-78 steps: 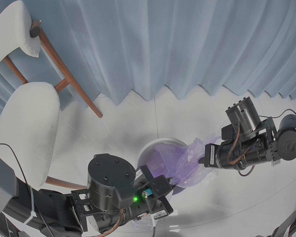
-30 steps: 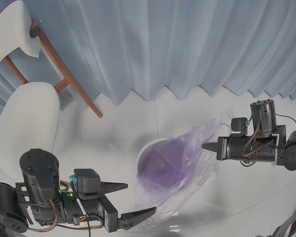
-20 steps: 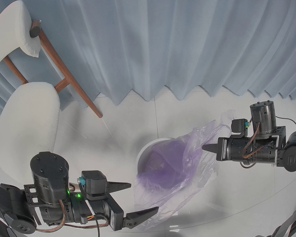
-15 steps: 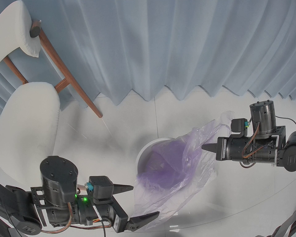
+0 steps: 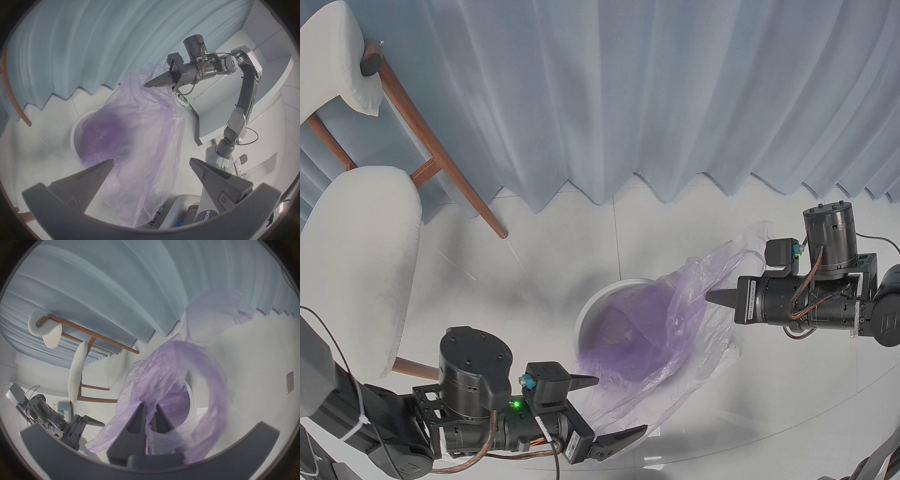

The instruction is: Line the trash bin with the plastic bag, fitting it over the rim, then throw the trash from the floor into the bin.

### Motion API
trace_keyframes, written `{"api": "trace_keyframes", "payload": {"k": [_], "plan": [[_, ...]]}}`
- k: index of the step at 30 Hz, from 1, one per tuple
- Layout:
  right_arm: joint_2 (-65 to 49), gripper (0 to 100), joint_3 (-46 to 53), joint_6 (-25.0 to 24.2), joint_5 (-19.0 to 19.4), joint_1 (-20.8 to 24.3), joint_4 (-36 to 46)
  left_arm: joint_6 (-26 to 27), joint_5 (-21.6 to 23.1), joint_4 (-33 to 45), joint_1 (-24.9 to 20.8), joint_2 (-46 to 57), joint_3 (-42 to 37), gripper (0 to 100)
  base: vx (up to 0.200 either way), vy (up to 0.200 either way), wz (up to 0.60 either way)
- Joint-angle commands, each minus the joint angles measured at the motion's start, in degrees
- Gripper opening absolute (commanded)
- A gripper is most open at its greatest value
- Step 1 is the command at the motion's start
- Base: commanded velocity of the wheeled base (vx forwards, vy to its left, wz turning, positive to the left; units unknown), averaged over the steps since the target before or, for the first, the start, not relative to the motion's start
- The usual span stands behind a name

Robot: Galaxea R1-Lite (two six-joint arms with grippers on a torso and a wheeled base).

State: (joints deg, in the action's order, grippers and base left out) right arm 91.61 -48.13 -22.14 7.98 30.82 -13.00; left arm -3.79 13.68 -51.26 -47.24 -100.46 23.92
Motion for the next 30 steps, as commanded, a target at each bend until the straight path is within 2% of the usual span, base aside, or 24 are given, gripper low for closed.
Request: {"api": "trace_keyframes", "payload": {"k": [1,2,3,8,10,12,16,18,23,28,30], "plan": [[0.3,0,-0.7,0.0,0.0,0.1,0.0,0.0,0.0,-4.1,0.9,-6.9,0.1,100,0.000,0.000,0.00],[0.2,0,-0.8,0.0,0.0,0.1,0.0,0.0,-0.1,-4.9,1.4,-7.7,0.3,100,0.000,0.000,0.00],[0.1,0,-0.8,0.1,0.0,0.1,-0.1,0.0,-0.1,-5.5,1.9,-8.3,0.5,0,0.000,0.000,0.00],[-0.5,0,0.0,0.3,0.0,0.0,-0.1,-0.6,0.0,-11.9,6.8,-11.6,2.6,0,0.000,0.000,0.00],[-0.6,0,0.1,0.3,0.0,0.0,0.0,-0.8,0.2,-12.7,7.3,-12.2,2.5,0,0.000,0.000,0.00],[-0.7,0,0.1,0.4,0.0,0.0,0.0,-3.9,0.2,-14.0,7.3,-12.5,3.1,0,0.000,0.000,0.00],[-2.8,0,2.6,2.0,0.1,-0.6,0.1,-16.8,-0.4,-14.8,6.8,-9.4,6.9,0,0.000,0.000,0.00],[-4.6,0,5.2,3.8,0.3,-1.5,0.2,-20.5,-0.5,-13.0,7.2,-5.8,9.0,0,0.000,0.000,0.00],[-6.5,0,10.2,5.2,1.5,-3.0,0.1,-24.7,-1.5,-4.5,8.6,-1.1,14.1,0,0.000,0.000,0.00],[-6.6,0,10.3,6.2,1.8,-5.0,0.2,-28.4,-3.3,-2.9,8.3,-0.7,17.0,0,0.000,0.000,0.00],[-7.1,0,10.8,7.8,4.0,-7.6,0.3,-29.0,-4.2,-1.4,8.3,0.3,17.0,0,0.000,0.000,0.00]]}}
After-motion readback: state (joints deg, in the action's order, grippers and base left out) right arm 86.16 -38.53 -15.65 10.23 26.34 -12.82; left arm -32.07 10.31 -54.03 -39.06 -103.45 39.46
